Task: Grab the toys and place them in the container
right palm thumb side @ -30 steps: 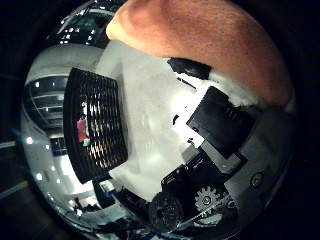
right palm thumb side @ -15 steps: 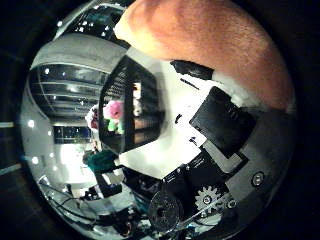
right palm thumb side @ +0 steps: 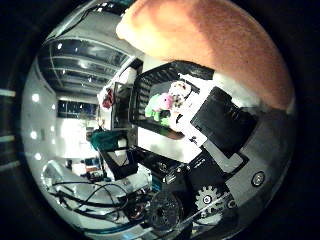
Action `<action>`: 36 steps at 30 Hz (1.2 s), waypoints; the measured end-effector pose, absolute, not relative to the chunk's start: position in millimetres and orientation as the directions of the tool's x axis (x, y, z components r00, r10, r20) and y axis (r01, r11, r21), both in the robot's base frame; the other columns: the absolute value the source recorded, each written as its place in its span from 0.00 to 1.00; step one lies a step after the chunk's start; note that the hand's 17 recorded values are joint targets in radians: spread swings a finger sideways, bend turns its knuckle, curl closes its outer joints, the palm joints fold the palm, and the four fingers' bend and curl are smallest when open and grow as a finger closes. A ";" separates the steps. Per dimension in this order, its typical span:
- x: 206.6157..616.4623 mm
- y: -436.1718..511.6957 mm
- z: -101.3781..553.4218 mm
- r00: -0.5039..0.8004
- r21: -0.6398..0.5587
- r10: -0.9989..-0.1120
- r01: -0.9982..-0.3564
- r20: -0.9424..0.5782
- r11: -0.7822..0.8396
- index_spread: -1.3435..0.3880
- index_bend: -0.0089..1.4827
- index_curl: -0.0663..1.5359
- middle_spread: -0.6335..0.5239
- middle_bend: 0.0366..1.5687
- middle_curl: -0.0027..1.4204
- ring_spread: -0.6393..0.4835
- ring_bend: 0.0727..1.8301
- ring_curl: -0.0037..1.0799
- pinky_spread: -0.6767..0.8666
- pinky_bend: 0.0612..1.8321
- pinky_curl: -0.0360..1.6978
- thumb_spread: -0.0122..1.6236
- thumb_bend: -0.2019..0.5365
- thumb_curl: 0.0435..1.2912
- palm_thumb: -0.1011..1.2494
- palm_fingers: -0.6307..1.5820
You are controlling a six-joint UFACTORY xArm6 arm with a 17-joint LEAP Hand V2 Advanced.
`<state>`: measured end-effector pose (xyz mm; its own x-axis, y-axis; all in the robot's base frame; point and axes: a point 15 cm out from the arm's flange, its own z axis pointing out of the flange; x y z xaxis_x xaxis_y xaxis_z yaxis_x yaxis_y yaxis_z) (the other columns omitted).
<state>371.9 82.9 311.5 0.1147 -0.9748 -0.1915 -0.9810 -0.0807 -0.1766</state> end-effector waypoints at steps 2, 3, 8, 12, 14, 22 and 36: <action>370.6 109.3 316.6 0.172 -0.183 -0.968 -0.973 -0.182 -0.138 0.52 0.41 0.55 0.33 0.63 0.51 0.27 0.53 0.59 0.07 0.42 0.40 0.64 0.25 0.24 0.83 0.77; 370.0 125.8 318.1 0.203 -0.183 -0.963 -0.968 -0.176 -0.170 0.52 0.41 0.55 0.33 0.63 0.51 0.27 0.53 0.59 0.07 0.42 0.40 0.64 0.25 0.24 0.83 0.77; 372.2 198.5 320.5 0.332 -0.190 -0.930 -0.934 -0.156 -0.301 0.51 0.42 0.56 0.32 0.63 0.51 0.26 0.53 0.59 0.06 0.40 0.42 0.64 0.25 0.24 0.82 0.77; 393.2 233.9 315.1 0.376 -0.266 -0.913 -0.907 -0.157 -0.327 0.50 0.32 0.54 0.31 0.61 0.49 0.25 0.52 0.58 0.07 0.31 0.41 0.65 0.25 0.24 0.81 0.62; 399.2 250.9 305.0 0.406 -0.282 -0.901 -0.892 -0.152 -0.354 0.49 0.31 0.54 0.31 0.54 0.47 0.29 0.46 0.58 0.16 0.29 0.43 0.65 0.23 0.24 0.79 0.44; 408.2 268.4 279.6 0.486 -0.201 -0.865 -0.866 -0.127 -0.457 0.48 0.12 0.33 0.55 0.12 0.27 0.70 0.16 0.32 0.68 0.31 0.34 0.59 0.21 0.23 0.61 0.25; 420.6 202.4 280.3 0.425 -0.138 -0.897 -0.902 -0.119 -0.409 0.49 0.13 0.23 0.62 0.08 0.19 0.79 0.12 0.26 0.77 0.28 0.25 0.60 0.24 0.23 0.57 0.27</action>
